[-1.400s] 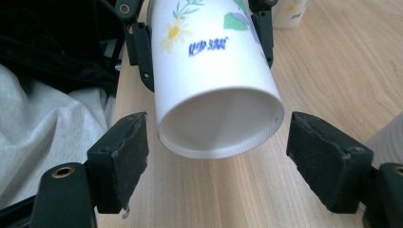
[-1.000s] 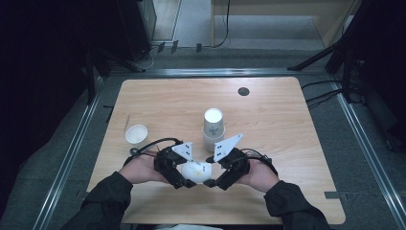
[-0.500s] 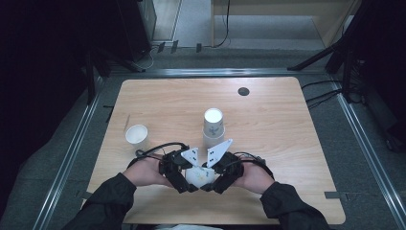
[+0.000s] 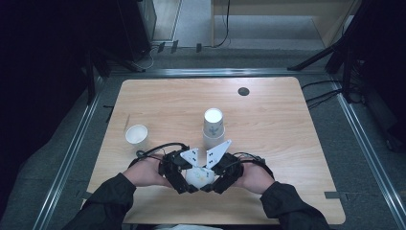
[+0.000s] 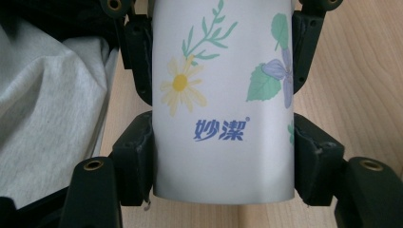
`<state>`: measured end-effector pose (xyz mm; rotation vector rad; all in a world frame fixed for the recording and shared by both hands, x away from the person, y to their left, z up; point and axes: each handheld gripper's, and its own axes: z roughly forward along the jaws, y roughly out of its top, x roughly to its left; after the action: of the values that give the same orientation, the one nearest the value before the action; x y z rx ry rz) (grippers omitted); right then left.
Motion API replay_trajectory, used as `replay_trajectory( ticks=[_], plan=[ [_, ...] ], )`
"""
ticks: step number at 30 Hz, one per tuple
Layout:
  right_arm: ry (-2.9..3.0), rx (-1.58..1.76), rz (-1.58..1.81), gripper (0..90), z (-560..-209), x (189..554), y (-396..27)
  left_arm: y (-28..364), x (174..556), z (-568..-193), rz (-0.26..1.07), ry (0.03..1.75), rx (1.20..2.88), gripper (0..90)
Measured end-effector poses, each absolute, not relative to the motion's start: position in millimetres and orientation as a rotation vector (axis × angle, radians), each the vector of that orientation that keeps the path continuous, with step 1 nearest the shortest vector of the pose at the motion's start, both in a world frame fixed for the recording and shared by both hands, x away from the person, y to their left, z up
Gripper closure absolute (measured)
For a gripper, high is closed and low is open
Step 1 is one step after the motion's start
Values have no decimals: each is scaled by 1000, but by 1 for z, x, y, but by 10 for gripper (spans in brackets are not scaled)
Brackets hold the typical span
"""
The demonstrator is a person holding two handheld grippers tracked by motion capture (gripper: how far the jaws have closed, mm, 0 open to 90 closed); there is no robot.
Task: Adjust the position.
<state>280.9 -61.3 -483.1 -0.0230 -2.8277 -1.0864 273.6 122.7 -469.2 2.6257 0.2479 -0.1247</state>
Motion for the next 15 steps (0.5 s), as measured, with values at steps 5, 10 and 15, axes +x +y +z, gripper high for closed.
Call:
replay_trajectory(
  ticks=[5, 10, 15],
  plan=[
    [-2834, -37, -1101, 343, -480, 283, -66, 127, 275, -466, -97, 266, 2592, 186],
    [-2816, -81, -1154, 343, -475, 287, -73, 133, 278, -461, -92, 275, 2541, 159],
    [-2791, -98, -1222, 342, -469, 290, -79, 140, 281, -456, -82, 293, 2487, 156]
  ],
)
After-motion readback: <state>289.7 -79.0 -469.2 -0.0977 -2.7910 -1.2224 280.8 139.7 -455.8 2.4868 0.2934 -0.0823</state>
